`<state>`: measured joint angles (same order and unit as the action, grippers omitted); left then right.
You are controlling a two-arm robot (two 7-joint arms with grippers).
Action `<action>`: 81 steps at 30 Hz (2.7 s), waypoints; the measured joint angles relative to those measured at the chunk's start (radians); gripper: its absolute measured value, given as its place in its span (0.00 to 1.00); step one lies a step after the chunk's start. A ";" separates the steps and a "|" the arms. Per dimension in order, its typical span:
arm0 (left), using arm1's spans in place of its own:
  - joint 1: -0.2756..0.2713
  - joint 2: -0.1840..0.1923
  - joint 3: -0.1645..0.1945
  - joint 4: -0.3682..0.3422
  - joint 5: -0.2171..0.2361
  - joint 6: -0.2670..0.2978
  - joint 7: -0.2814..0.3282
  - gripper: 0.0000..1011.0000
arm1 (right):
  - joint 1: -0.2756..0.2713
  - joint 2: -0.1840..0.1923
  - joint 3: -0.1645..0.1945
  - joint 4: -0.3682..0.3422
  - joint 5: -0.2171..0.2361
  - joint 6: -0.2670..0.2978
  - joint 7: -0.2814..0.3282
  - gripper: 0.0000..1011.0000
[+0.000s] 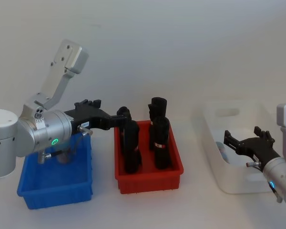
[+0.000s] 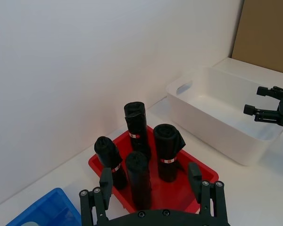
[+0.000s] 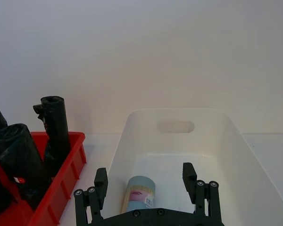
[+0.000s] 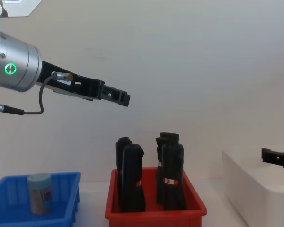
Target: Pick the cotton swabs from the blue box and place them into the white box.
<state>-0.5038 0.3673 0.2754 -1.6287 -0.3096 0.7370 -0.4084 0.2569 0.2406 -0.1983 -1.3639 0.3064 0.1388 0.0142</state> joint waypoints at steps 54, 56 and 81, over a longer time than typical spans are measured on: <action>0.211 0.012 0.142 0.002 0.087 -0.572 0.313 0.99 | -0.272 0.097 -0.028 -0.403 -0.019 -0.105 0.053 0.99; 0.222 0.013 0.149 0.002 0.092 -0.602 0.330 0.99 | -0.272 0.097 -0.028 -0.403 -0.019 -0.105 0.053 0.99; 0.267 0.015 0.179 0.002 0.110 -0.723 0.398 0.99 | -0.271 0.097 -0.028 -0.403 -0.019 -0.105 0.053 0.99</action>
<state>-0.2367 0.3821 0.4548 -1.6262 -0.1996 0.0136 -0.0108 -0.0146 0.3375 -0.2258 -1.7668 0.2873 0.0341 0.0667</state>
